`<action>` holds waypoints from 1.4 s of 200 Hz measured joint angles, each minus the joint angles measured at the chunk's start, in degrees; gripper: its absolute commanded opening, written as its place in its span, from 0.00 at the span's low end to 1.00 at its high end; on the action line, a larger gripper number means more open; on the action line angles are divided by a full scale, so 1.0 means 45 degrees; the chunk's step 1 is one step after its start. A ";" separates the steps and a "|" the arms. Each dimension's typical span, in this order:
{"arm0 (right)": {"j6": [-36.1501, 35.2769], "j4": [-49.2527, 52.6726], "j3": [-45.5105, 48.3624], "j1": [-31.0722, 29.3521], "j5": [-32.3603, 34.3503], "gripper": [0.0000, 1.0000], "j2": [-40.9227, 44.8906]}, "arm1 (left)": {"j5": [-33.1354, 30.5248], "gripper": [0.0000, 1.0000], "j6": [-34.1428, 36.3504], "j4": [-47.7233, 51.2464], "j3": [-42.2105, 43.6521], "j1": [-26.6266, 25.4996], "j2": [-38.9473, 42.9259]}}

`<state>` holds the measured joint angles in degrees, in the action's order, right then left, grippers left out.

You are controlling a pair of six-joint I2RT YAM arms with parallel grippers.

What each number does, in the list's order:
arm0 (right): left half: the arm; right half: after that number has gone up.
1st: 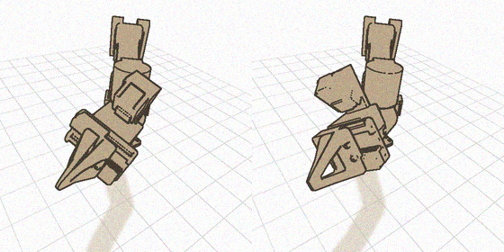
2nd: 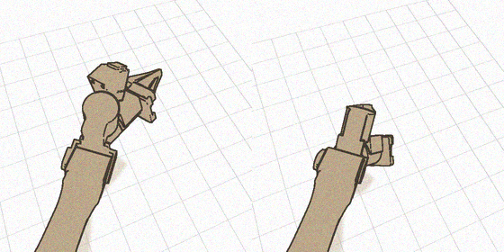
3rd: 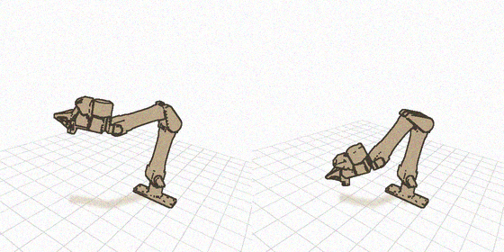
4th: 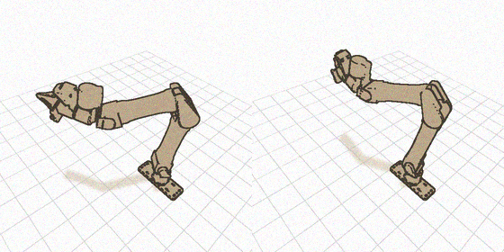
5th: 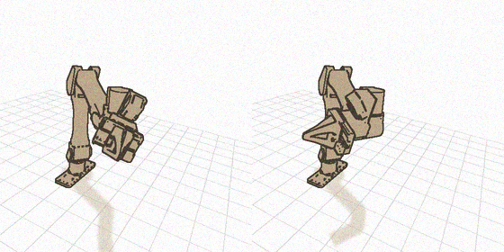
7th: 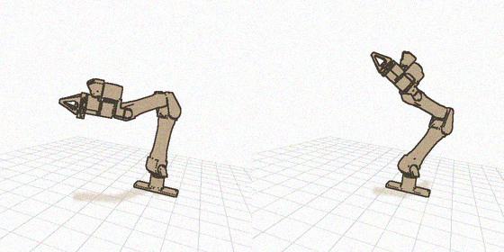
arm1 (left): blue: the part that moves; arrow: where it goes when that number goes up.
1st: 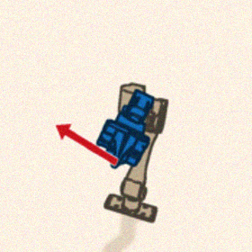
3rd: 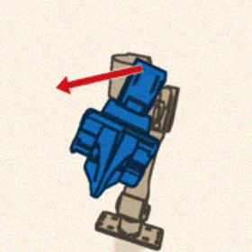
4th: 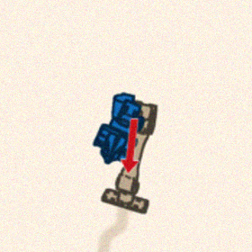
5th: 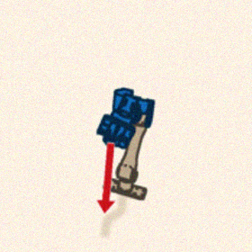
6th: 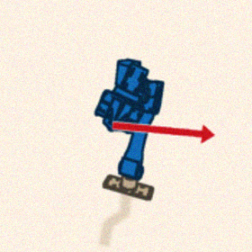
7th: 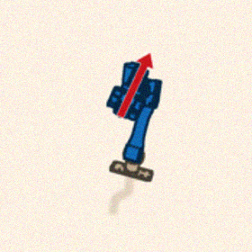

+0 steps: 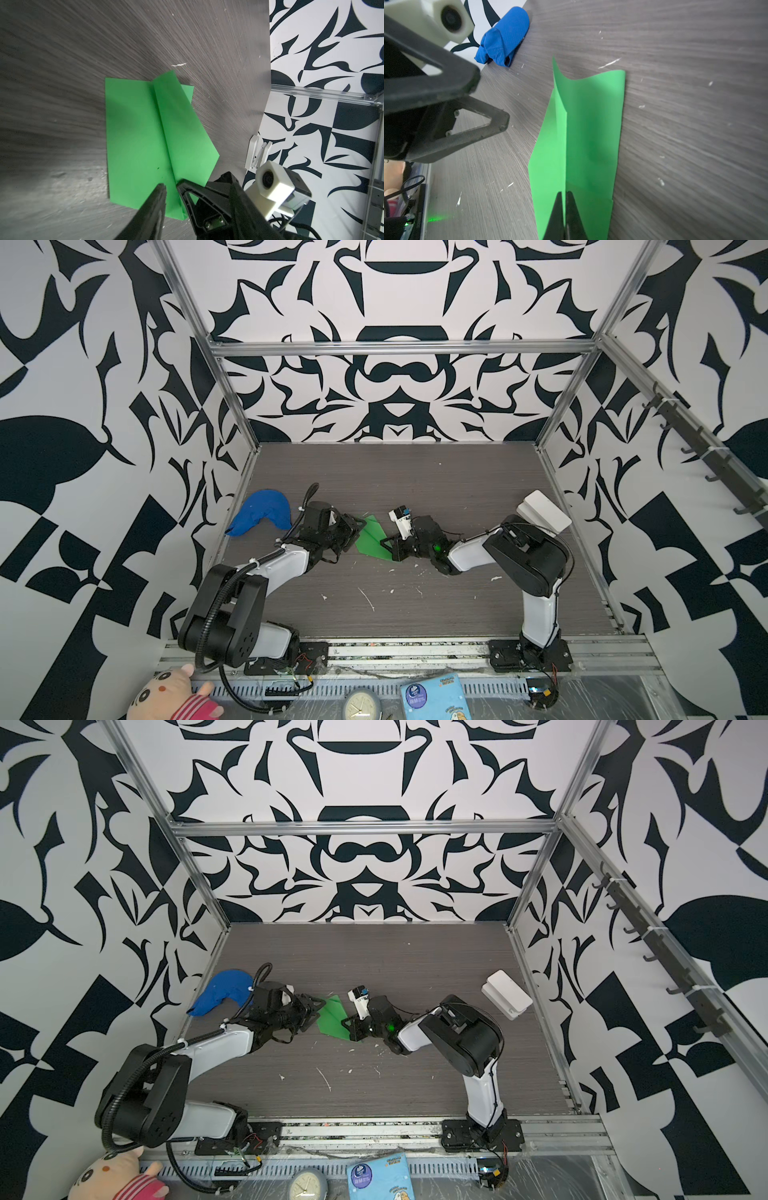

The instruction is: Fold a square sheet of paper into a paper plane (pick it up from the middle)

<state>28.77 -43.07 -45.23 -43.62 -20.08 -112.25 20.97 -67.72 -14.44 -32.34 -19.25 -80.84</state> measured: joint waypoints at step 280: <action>0.4469 -0.1088 -0.0044 0.1069 -0.1409 0.00 -0.0913 | 0.1481 0.18 -0.0078 -0.2375 -0.1540 -0.0704 -0.4104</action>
<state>48.88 -47.97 -45.43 -38.81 -26.41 -116.36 27.64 -68.07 -25.12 -39.27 -22.41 -99.31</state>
